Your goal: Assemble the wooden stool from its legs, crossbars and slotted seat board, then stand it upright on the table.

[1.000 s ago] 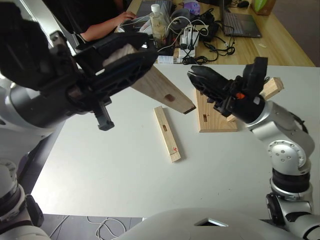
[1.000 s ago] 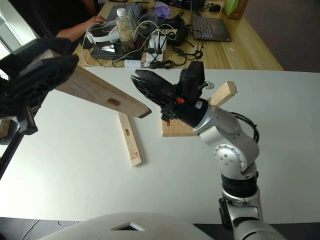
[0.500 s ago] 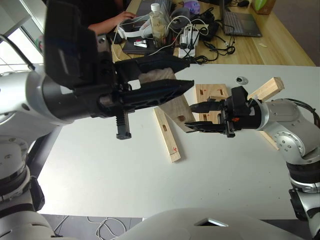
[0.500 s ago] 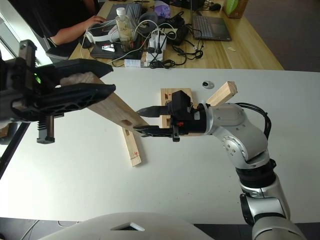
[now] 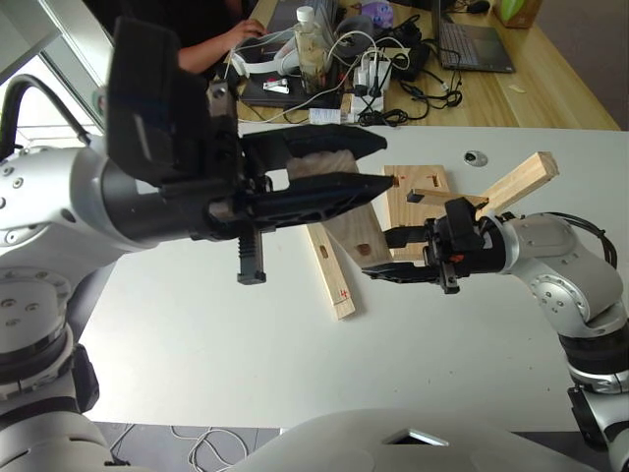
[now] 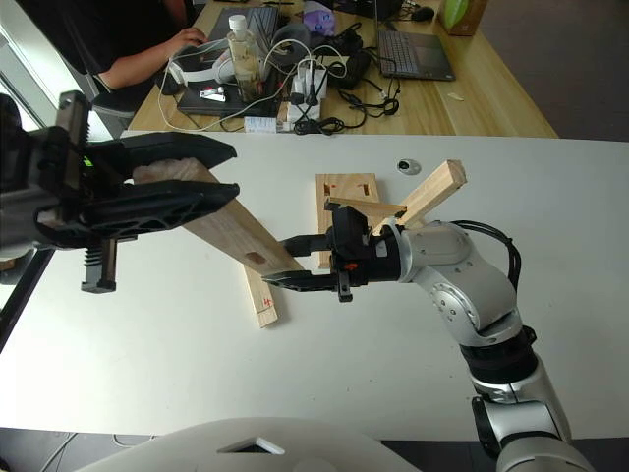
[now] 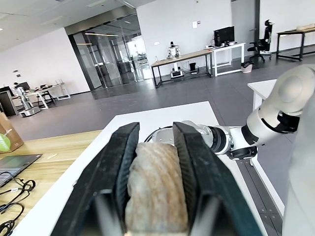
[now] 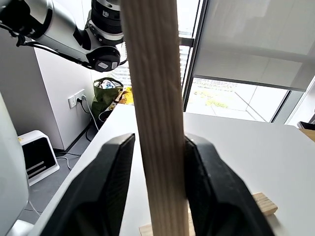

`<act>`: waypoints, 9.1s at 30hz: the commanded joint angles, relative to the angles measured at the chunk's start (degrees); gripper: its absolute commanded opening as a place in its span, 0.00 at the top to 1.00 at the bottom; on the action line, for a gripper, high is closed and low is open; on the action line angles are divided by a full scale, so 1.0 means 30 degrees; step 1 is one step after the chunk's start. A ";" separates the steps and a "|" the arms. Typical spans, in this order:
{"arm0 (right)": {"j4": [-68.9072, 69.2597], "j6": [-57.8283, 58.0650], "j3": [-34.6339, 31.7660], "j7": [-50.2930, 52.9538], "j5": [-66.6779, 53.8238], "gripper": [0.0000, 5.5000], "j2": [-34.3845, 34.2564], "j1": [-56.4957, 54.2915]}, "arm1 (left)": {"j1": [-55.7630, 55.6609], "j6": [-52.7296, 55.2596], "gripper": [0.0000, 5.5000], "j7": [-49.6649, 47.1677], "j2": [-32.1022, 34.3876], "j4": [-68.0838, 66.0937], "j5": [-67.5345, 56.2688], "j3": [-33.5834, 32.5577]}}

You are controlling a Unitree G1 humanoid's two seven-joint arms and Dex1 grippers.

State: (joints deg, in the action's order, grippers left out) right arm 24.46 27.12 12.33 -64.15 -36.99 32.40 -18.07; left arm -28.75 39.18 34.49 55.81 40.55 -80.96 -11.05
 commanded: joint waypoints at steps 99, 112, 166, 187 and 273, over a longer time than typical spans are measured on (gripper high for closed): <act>-0.4521 -0.4587 -0.4070 1.1688 0.3190 0.71 -0.9706 0.8970 | 1.2269 -0.6479 0.78 -0.5368 -1.7770 -0.7371 1.2034 0.2419; -0.7283 -0.7255 -0.2864 0.7964 0.5865 0.71 -0.5982 0.9591 | 1.2545 -0.6030 0.78 -0.4292 -1.6931 -0.7071 1.1774 0.2825; -1.1900 0.0728 -0.0390 -0.3739 0.1894 0.62 -0.0623 0.1521 | 1.0891 -0.2268 0.75 -0.1217 -1.4766 -0.4796 0.8783 0.3330; 0.0238 0.6991 -0.3240 0.6850 0.1840 0.40 -0.1866 0.7717 | 1.2664 -0.0650 0.75 -0.6468 -1.3584 -0.3573 1.0636 0.2270; -0.2796 -1.0730 -0.0696 0.5326 0.6038 0.62 -0.3266 0.9746 | 1.0381 0.2761 0.56 -1.5324 -1.4443 -0.4030 -0.1959 0.2673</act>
State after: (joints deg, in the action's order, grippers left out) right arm 15.02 -3.40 9.95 -46.90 -18.79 21.67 11.35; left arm 2.93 47.72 -11.03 11.59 28.54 -86.74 -3.33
